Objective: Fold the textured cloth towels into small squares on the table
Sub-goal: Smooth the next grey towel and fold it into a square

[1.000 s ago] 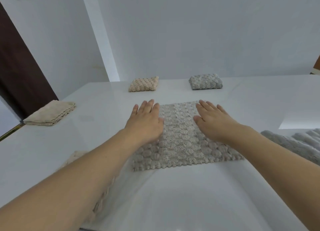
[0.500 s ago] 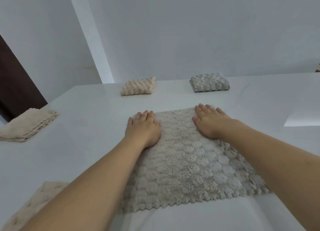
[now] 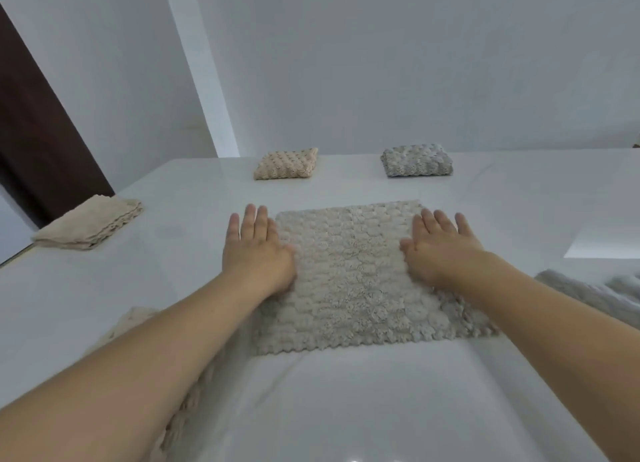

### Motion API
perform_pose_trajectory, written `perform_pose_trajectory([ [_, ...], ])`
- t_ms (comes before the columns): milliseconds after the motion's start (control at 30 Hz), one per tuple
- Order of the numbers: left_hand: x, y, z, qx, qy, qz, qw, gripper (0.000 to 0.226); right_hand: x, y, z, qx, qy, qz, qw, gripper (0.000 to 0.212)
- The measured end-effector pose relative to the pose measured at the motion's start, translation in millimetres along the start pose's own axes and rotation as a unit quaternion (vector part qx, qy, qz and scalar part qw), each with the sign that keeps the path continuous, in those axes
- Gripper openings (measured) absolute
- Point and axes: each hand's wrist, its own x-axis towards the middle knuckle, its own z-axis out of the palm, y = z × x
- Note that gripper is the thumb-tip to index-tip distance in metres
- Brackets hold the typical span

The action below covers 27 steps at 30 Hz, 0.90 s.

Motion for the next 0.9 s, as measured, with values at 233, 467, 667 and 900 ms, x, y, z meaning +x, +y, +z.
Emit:
perform_pose_trajectory([
  [233,-78,20,14,-0.043,-0.005,0.157,0.987,0.063,-61,-14,23,0.042,-0.006,-0.108,0.993,0.060],
  [467,-97,-4,-20,-0.169,-0.010,0.247,0.954,0.037,-96,-1,-12,0.076,0.047,-0.143,0.986,0.044],
  [667,-103,5,-21,-0.003,0.030,0.290,0.957,0.018,-114,-17,-14,-0.026,-0.006,-0.202,0.979,0.036],
  [900,-88,-1,-29,-0.122,-0.043,0.209,0.969,0.022,-92,1,-38,0.043,-0.108,-0.094,0.989,0.026],
])
